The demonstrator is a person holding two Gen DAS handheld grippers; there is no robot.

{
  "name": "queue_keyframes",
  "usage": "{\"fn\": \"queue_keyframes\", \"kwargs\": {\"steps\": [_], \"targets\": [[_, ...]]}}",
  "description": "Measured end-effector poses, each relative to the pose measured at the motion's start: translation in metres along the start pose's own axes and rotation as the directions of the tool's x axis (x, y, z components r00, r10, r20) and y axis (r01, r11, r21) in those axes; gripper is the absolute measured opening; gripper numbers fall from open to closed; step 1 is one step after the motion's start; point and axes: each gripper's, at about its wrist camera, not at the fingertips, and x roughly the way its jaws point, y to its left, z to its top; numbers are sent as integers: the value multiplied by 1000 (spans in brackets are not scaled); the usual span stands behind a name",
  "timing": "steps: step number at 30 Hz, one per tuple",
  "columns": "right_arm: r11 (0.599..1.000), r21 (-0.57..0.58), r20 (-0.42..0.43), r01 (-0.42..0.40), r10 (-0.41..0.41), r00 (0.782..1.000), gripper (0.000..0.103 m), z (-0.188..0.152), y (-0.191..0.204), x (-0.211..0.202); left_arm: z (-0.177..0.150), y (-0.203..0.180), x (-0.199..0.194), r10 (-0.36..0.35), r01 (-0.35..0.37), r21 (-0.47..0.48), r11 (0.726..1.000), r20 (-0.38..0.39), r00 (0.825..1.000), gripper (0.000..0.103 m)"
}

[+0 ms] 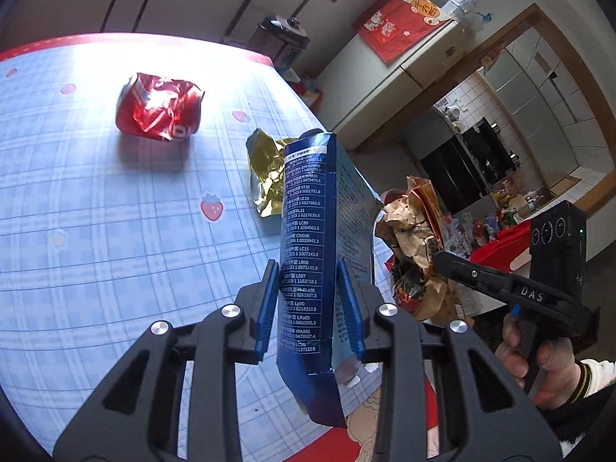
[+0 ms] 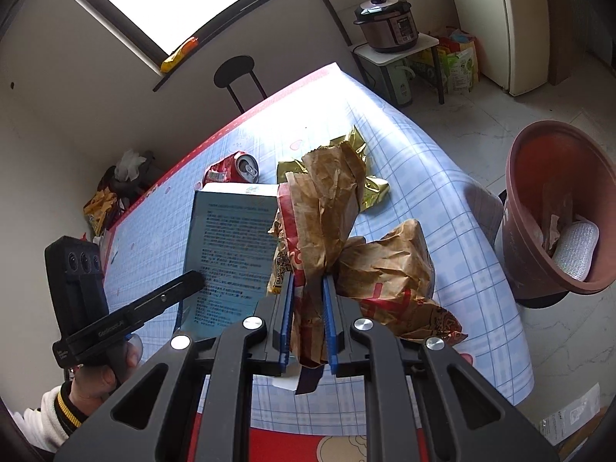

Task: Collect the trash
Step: 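Carry the paper bag and blue box toward the bucket with both tools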

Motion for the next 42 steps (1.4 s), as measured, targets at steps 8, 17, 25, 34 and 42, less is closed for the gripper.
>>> {"fn": "queue_keyframes", "kwargs": {"steps": [8,17,25,34,42], "targets": [[999,-10,60,-43,43,997,15,5,-3,-29,-1,-11,-67,115,-118,12,993,146,983,34],[1000,13,219,-23,20,976,15,28,-39,-95,11,-44,-117,156,-167,15,986,278,948,34],[988,94,372,119,-145,917,15,66,-123,-184,18,-86,-133,134,-149,13,989,366,921,34],[969,111,384,220,-246,890,15,97,-186,-211,12,-117,-116,116,-119,-15,993,372,921,33],[968,108,342,229,-252,905,15,116,-212,-191,1,-136,-120,161,-157,-42,987,404,901,33]]}}
